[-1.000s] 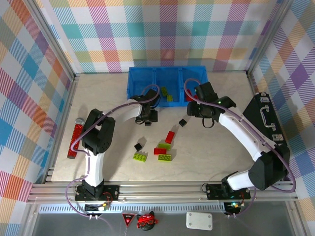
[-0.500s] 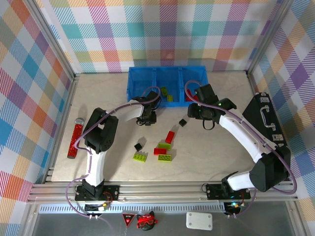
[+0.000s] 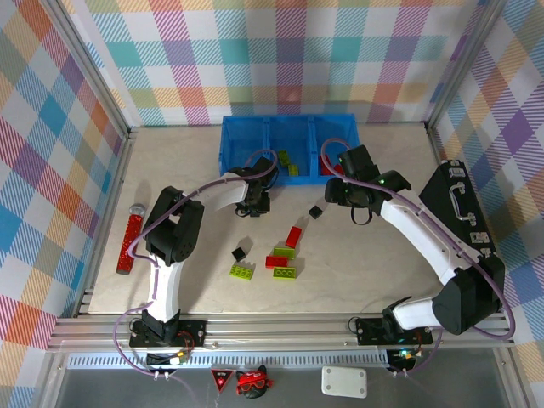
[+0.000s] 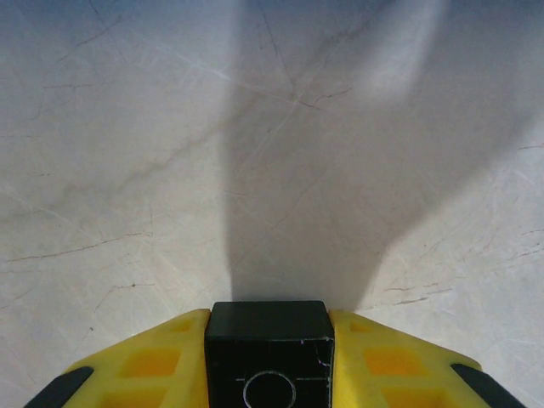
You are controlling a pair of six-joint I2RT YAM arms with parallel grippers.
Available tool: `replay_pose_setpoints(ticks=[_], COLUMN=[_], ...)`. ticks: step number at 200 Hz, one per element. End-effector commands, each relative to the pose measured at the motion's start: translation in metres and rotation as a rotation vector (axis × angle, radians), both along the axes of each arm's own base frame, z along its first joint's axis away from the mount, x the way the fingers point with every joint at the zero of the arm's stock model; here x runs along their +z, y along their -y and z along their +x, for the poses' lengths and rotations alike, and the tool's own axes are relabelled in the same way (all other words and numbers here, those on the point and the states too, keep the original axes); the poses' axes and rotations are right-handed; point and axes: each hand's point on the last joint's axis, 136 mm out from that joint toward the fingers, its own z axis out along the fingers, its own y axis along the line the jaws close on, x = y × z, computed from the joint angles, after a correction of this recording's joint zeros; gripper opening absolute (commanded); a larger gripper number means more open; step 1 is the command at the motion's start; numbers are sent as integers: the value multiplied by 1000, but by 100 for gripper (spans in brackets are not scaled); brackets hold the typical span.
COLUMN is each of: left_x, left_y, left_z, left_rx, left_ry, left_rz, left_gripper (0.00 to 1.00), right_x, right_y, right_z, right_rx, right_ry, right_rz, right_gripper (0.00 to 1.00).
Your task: Sort the legos into containers by color
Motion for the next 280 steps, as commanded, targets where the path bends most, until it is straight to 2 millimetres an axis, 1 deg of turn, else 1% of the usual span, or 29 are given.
replay_pose_setpoints(ticks=[1,34,48,92,114,153,185,205,241,280], left_x=[31,49,61,96,105,109,112,110,97,70], left_y=[3,1,0,-8,-14,-30,-34,-36,-44,-46], left_z=[5,7,10,28,42,65,92,108,135,157], left_rx=[-16,-18,-20,-17,1,34,24,25,50,63], left_ry=[55,85,104,161,183,215,285,309,332,333], left_rz=[-1,-8,-4,-17,-23,-33,-31,-12,2,24], left_gripper=[30,30,30,29,29,29,29,29,29,29], right_x=[9,12,13,16,15,17,17,18,16,15], right_y=[3,5,5,7,7,9,9,10,12,12], right_z=[1,1,1,0,0,-1,-3,-4,-6,-8], right_rx=[-23,-27,-29,-31,-33,-36,-37,-38,-45,-43], right_ry=[21,27,28,29,28,25,23,19,11,4], right_rz=[15,10,7,1,0,-5,-6,-6,-11,-13], right_gripper=[52,52,52,52,52,52,52,52,52,52])
